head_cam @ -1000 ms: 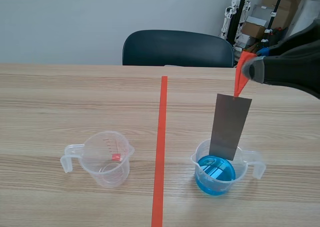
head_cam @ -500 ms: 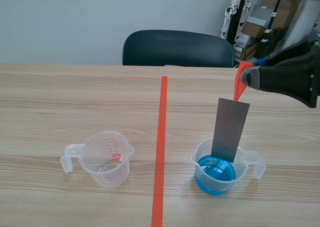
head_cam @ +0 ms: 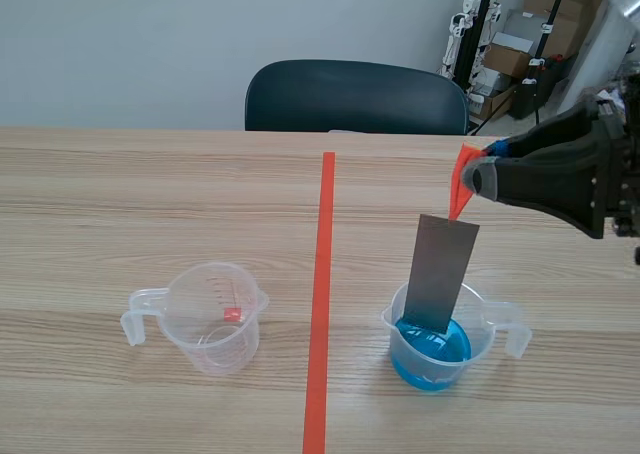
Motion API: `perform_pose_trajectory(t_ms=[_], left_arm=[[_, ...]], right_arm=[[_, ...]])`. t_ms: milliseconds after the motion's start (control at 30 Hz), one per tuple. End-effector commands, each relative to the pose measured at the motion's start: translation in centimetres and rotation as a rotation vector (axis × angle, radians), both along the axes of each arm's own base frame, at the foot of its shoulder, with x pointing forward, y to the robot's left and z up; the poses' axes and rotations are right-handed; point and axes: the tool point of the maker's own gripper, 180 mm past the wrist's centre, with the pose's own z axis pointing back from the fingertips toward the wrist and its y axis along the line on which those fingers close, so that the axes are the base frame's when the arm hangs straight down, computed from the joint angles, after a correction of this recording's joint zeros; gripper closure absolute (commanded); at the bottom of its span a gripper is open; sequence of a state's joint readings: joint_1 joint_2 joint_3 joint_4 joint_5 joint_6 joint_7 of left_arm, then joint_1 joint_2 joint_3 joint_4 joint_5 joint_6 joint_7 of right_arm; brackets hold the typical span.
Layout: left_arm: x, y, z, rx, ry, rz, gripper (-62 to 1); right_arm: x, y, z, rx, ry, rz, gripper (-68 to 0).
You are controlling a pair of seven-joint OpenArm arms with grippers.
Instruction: Do the redox reaction experiment. lower the plate into the blue solution
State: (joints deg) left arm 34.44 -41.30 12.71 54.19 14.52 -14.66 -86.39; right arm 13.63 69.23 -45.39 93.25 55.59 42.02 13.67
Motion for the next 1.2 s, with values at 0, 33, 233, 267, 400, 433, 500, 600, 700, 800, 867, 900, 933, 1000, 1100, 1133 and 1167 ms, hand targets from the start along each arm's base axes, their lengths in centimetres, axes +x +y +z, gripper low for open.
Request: perform_pose_trajectory(t_ms=[0,33,233,267,400,433,500,600,700,800,867,900,933,1000,1100,1133,1167], left_arm=[[-0.2,0.0,1.0,-0.045,-0.023,-0.008,-47.8],[-0.2,0.0,1.0,-0.045,-0.023,-0.008,-47.8],[-0.2,-0.1,1.0,-0.045,-0.023,-0.009,-47.8],[-0.2,-0.1,1.0,-0.045,-0.023,-0.009,-47.8],[-0.2,-0.1,1.0,-0.045,-0.022,-0.009,-47.8],[-0.2,-0.1,1.0,-0.045,-0.022,-0.009,-47.8],[-0.2,-0.1,1.0,-0.045,-0.022,-0.009,-47.8],[-0.2,-0.1,1.0,-0.045,-0.022,-0.009,-47.8],[-0.2,-0.1,1.0,-0.045,-0.023,-0.009,-47.8],[-0.2,-0.1,1.0,-0.045,-0.023,-0.009,-47.8],[-0.2,-0.1,1.0,-0.045,-0.023,-0.009,-47.8],[-0.2,-0.1,1.0,-0.045,-0.023,-0.009,-47.8],[-0.2,-0.1,1.0,-0.045,-0.023,-0.009,-47.8],[-0.2,-0.1,1.0,-0.045,-0.023,-0.009,-47.8],[-0.2,-0.1,1.0,-0.045,-0.023,-0.009,-47.8],[-0.2,-0.1,1.0,-0.045,-0.023,-0.009,-47.8],[-0.2,-0.1,1.0,-0.045,-0.023,-0.009,-47.8]], right_arm=[[-0.1,0.2,0.9,0.030,-0.022,0.012,0.2],[-0.2,0.2,0.8,0.032,-0.027,0.017,0.2],[-1.0,0.4,0.6,0.043,-0.059,0.041,0.2],[-1.1,0.3,0.5,0.044,-0.062,0.044,0.2],[-1.0,0.0,0.3,0.053,-0.083,0.029,0.2],[-1.1,0.0,0.2,0.052,-0.085,0.031,0.2],[-1.3,-0.2,0.0,0.060,-0.088,0.033,0.2],[-1.6,-0.4,-0.3,0.070,-0.094,0.035,0.2],[-1.7,-0.7,-0.5,0.079,-0.104,0.027,0.2],[-1.8,-0.9,-0.4,0.091,-0.112,0.026,0.2],[-1.9,-1.1,-0.4,0.092,-0.115,0.026,0.2],[-1.9,-1.1,-0.5,0.096,-0.113,0.023,0.2],[-2.0,-1.2,-0.5,0.100,-0.112,0.019,0.2],[-2.2,-1.2,-0.7,0.104,-0.104,0.019,0.2],[-2.7,-1.2,-1.1,0.105,-0.103,0.028,0.2],[-2.7,-1.2,-1.1,0.104,-0.111,0.021,0.2],[-2.7,-1.3,-1.3,0.099,-0.118,0.020,0.3]])
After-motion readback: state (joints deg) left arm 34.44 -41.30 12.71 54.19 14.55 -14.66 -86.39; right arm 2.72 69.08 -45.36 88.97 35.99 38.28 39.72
